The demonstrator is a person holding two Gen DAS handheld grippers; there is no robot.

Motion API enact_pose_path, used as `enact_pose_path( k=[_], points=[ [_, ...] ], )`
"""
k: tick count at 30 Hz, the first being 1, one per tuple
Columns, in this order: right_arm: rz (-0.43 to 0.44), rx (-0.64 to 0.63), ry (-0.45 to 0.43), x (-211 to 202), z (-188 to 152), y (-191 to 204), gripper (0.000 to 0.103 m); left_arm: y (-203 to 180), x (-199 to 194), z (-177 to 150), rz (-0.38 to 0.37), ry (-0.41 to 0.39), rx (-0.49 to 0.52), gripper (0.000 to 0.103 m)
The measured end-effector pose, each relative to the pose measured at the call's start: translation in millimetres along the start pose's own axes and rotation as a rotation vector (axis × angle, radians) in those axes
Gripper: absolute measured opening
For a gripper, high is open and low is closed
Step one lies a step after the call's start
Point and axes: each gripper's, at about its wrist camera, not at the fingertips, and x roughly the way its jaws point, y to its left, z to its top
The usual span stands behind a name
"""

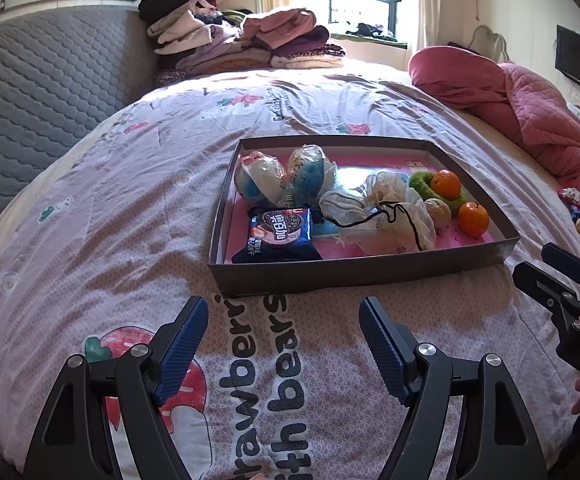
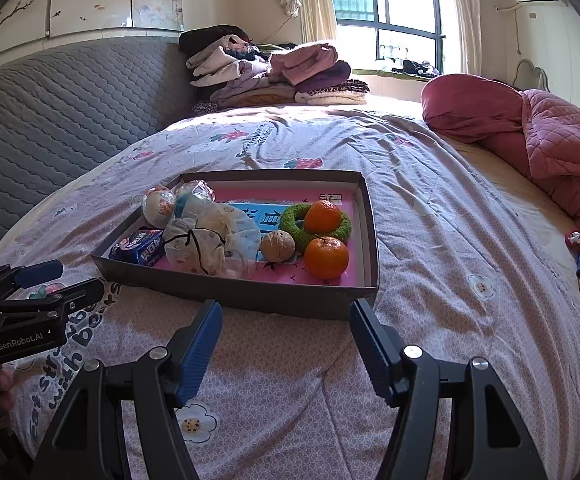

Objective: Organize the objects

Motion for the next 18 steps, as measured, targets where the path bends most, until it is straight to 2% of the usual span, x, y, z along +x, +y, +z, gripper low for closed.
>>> enact_pose_path(
  k=[18],
  points=[
    [-0.01, 0.011, 0.021, 1.4, -11.6, -2.8, 0.066, -0.8, 0.8, -9.6, -0.009, 0.004, -0.005, 0.079]
  ],
)
